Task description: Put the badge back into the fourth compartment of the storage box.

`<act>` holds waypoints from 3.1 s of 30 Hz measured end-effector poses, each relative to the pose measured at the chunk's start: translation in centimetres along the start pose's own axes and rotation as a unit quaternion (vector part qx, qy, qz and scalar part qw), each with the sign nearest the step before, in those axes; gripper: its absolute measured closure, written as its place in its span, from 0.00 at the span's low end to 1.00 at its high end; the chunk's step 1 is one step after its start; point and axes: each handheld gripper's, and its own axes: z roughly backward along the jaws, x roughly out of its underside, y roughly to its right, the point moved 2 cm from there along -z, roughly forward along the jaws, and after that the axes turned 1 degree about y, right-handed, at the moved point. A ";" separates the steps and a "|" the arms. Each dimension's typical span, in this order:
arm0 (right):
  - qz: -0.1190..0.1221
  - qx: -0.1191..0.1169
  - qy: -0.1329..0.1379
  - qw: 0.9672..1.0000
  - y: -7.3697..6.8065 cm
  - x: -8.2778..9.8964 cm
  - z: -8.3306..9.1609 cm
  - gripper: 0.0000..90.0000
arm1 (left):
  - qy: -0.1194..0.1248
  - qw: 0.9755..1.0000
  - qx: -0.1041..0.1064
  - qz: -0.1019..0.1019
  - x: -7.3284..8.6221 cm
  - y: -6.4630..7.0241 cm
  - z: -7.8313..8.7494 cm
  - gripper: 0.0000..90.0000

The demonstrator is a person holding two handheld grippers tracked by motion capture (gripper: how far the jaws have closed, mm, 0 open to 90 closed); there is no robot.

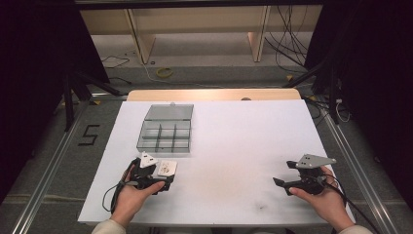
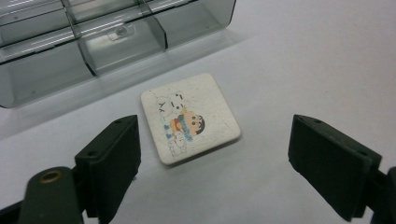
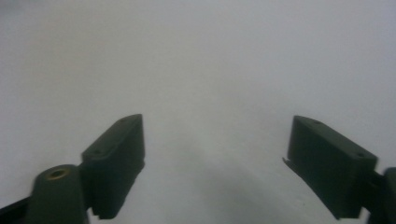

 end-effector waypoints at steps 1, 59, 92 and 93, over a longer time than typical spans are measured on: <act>0.000 -0.001 -0.002 1.000 -0.1 0.0 0.1 0.20 | -0.001 1.000 -0.003 0.003 0.0 0.0 -0.1 0.18; -0.003 0.000 0.008 1.000 -0.5 -0.3 0.0 0.19 | -0.041 0.997 -0.043 0.051 -1.3 -0.8 -3.7 0.36; -0.004 0.000 0.012 1.000 -0.4 -0.3 0.1 0.19 | 0.020 0.995 -0.051 0.082 -2.7 -2.4 0.1 0.36; -0.004 0.000 0.011 1.000 -0.4 -0.3 0.1 0.19 | 0.020 0.995 -0.052 0.082 -2.8 -2.5 0.2 0.36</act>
